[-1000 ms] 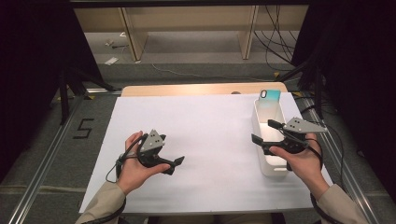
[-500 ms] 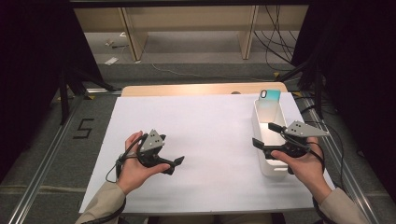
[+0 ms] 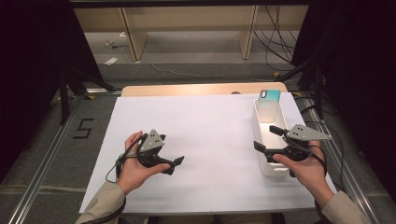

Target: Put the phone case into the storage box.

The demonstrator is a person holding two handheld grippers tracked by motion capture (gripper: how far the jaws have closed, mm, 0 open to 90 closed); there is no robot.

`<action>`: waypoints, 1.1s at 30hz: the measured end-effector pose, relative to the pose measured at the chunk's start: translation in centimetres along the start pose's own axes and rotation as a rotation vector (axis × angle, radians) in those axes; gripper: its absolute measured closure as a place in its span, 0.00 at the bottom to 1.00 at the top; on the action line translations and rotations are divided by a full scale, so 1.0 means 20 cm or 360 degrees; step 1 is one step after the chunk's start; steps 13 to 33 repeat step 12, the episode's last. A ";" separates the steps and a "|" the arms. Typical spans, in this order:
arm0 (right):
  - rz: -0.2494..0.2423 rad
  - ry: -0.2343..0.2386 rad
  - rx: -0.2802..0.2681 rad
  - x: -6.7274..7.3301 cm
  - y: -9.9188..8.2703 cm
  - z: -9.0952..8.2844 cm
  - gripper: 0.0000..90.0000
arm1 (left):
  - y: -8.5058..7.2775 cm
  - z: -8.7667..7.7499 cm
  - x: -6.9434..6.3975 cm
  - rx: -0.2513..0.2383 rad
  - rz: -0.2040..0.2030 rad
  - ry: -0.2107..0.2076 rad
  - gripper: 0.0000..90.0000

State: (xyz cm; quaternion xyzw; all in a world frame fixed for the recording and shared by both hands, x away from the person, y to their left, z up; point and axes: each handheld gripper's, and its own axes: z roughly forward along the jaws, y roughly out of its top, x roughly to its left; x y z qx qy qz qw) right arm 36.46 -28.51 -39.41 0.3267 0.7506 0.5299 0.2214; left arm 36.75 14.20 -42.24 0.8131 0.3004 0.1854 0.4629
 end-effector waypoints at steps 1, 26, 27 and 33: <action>0.0002 0.0001 0.0000 0.00 0.00 0.00 0.17 | 0.00 0.00 0.00 -0.0003 -0.0002 0.0000 0.00; 0.0009 0.0023 -0.0020 0.01 0.00 0.00 0.17 | 0.00 0.00 0.00 -0.0006 -0.0003 -0.0002 0.00; 0.0009 0.0023 -0.0020 0.01 0.00 0.00 0.17 | 0.00 0.00 0.00 -0.0006 -0.0003 -0.0002 0.00; 0.0009 0.0023 -0.0020 0.01 0.00 0.00 0.17 | 0.00 0.00 0.00 -0.0006 -0.0003 -0.0002 0.00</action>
